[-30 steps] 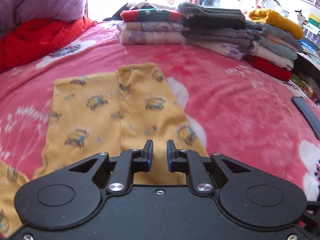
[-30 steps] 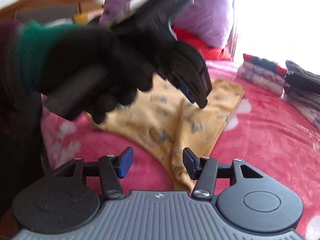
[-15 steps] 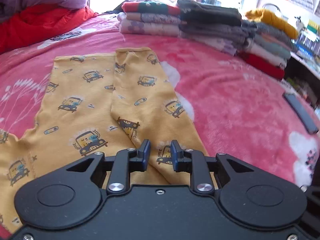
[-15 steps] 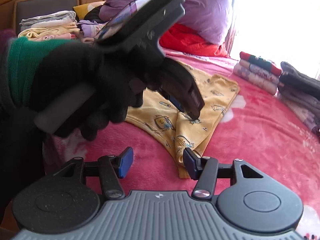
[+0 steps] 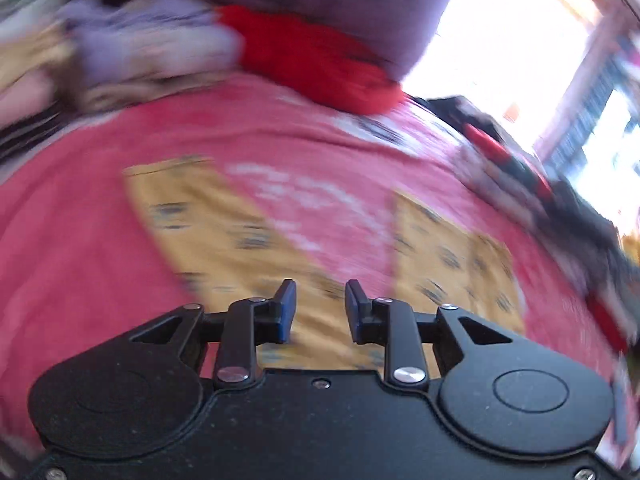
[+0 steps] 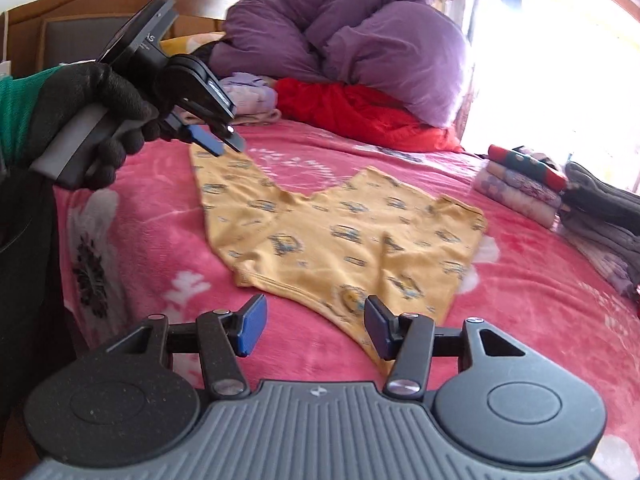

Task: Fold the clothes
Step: 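Grasp the garment end with the left tool and lift it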

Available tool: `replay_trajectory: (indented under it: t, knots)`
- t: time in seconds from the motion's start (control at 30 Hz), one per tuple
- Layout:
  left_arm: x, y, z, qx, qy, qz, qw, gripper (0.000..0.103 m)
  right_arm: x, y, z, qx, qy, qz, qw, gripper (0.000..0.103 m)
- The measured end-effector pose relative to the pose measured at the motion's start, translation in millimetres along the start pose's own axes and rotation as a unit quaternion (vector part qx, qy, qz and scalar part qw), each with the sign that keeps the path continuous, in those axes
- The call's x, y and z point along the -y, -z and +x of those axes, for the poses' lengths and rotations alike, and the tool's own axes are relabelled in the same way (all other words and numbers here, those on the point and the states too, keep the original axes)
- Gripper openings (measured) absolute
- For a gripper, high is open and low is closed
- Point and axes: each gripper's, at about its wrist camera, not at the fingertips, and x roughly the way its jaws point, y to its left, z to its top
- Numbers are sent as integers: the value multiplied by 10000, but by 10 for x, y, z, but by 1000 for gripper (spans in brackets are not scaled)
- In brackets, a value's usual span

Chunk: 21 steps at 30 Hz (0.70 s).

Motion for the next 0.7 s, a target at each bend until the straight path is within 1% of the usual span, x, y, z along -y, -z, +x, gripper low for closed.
replay_trajectory:
  t: [0.03, 0.17, 0.3, 0.4, 0.57, 0.7]
  knots:
    - [-194, -49, -23, 13, -75, -326, 9994, 27, -63, -13, 27, -23, -72, -69, 9999, 53]
    - [-642, -56, -42, -126, -124, -1101, 9938, 27, -296, -51, 133, -103, -297, -320, 9990, 54]
    - [-735, -71, -5, -107, -47, -1263, 9919, 28, -440, -106, 217, -74, -389, -515, 9979, 54]
    - [-811, -132, 132, -91, -77, -1322, 9911, 28, -503, -99, 283, -126, -439, -574, 9973, 54]
    - [-1001, -185, 384, 101, 223, -2006, 9794, 28, -467, -69, 340, -159, -402, -485, 9979, 55]
    - [-872, -287, 486, 211, 201, -1786, 9835, 28, -267, -62, 379, -157, -287, -62, 9994, 55]
